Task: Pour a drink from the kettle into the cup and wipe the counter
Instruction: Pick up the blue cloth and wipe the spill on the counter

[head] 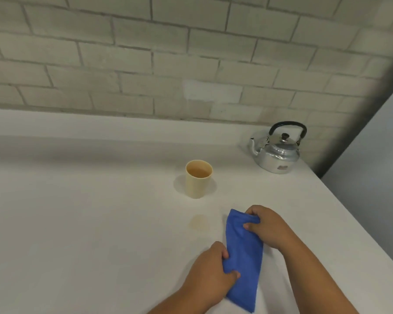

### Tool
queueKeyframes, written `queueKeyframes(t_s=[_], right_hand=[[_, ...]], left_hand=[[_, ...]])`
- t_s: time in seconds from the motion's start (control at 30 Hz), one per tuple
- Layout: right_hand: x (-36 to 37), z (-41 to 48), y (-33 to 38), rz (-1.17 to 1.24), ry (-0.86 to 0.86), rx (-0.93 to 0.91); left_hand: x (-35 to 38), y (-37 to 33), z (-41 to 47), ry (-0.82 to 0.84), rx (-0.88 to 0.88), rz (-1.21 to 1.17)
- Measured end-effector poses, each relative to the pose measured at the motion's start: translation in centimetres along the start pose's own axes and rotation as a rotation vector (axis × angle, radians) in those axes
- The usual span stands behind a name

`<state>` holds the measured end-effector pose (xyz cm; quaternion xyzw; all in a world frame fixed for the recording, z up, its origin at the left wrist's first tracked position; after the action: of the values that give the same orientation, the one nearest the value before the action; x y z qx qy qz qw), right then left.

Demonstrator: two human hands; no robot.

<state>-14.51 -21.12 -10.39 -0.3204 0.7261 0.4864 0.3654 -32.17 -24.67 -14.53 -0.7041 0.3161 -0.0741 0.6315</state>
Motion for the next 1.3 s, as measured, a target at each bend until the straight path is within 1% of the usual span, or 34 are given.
queueKeyframes(t_s=[0.07, 0.13, 0.2, 0.23, 0.27, 0.33, 0.4, 0.47, 0.5, 0.63, 0.7, 0.73, 0.77, 0.83, 0.9, 0.93, 0.97, 1.03, 1.07, 1.13, 1.2, 1.27, 1.3], right_hand=[[0.8, 0.6, -0.4, -0.103, -0.051, 0.043], [1.3, 0.6, -0.5, -0.244, -0.189, 0.079], [2.1, -0.5, -0.1, -0.308, -0.376, 0.098], [2.9, -1.1, 0.4, -0.301, -0.423, 0.085], [4.0, -1.7, 0.8, -0.295, -0.416, 0.077], [6.7, -2.4, 1.2, -0.359, -0.295, 0.097], [8.5, -2.4, 1.0, -0.467, -0.206, 0.141], [8.7, -1.6, 1.3, -0.503, -0.206, 0.145], [8.5, -0.9, 2.0, -0.502, -0.211, 0.122], [9.0, 1.7, 5.3, -0.466, -0.172, -0.101], [9.9, 1.3, 5.4, -0.456, -0.142, -0.206], [10.2, 0.8, 4.9, -0.437, -0.146, -0.228], [10.2, 0.4, 4.2, -0.406, -0.165, -0.222], [9.7, 0.5, 3.6, -0.361, -0.21, -0.152], [9.3, 1.5, 4.7, -0.38, -0.224, -0.087], [9.4, 2.0, 5.8, -0.394, -0.227, -0.09], [9.9, 2.2, 7.2, -0.401, -0.22, -0.122], [11.5, 1.8, 9.5, -0.43, -0.175, -0.247], [12.4, 1.2, 10.0, -0.455, -0.149, -0.318], [13.5, -0.2, 9.4, -0.49, -0.122, -0.41], [12.9, -0.4, 8.2, -0.472, -0.141, -0.369], [12.1, 0.7, 8.3, -0.461, -0.172, -0.258], [12.0, 1.4, 9.1, -0.464, -0.186, -0.219]], left_hand=[[-0.2, -0.5, 0.2, -0.017, 0.065, 0.161], [-1.3, -0.8, 0.0, -0.066, 0.135, 0.29], [-3.6, -0.6, -0.4, -0.179, 0.222, 0.421], [-5.1, -0.5, -0.7, -0.251, 0.271, 0.478], [-6.7, -0.2, -1.0, -0.311, 0.307, 0.537], [-9.9, 0.9, -1.1, -0.413, 0.3, 0.656], [-12.4, 2.6, -0.8, -0.447, 0.186, 0.723], [-13.7, 4.5, -0.5, -0.416, 0.091, 0.711], [-14.0, 5.3, -0.3, -0.4, 0.078, 0.711], [-14.5, 6.1, -0.1, -0.387, 0.112, 0.645], [-15.1, 6.2, -0.2, -0.365, 0.139, 0.64], [-15.4, 6.3, -0.3, -0.348, 0.157, 0.643], [-15.8, 6.4, -0.3, -0.334, 0.171, 0.638], [-16.3, 6.4, -0.5, -0.318, 0.182, 0.618], [-16.4, 6.5, -0.5, -0.322, 0.179, 0.607], [-16.4, 6.4, -0.6, -0.343, 0.17, 0.613], [-16.4, 6.4, -0.7, -0.372, 0.158, 0.618], [-16.6, 6.2, -1.1, -0.427, 0.132, 0.639], [-16.8, 6.0, -1.3, -0.426, 0.12, 0.645], [-17.3, 6.0, -1.4, -0.403, 0.169, 0.638], [-17.7, 6.1, -1.3, -0.382, 0.153, 0.649], [-18.0, 6.1, -1.4, -0.389, 0.173, 0.647], [-18.1, 6.2, -1.4, -0.378, 0.152, 0.663]])
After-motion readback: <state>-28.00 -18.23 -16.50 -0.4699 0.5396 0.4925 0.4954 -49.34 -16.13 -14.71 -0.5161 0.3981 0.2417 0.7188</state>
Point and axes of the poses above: each hand's wrist, its own z-axis towards the middle knuckle, its own x-axis out of the palm, y = z × x, the point moved 4 cm from there along z, towards the middle knuckle, and after that the axes turned 11 degrees about -z, right-handed, at the moved point
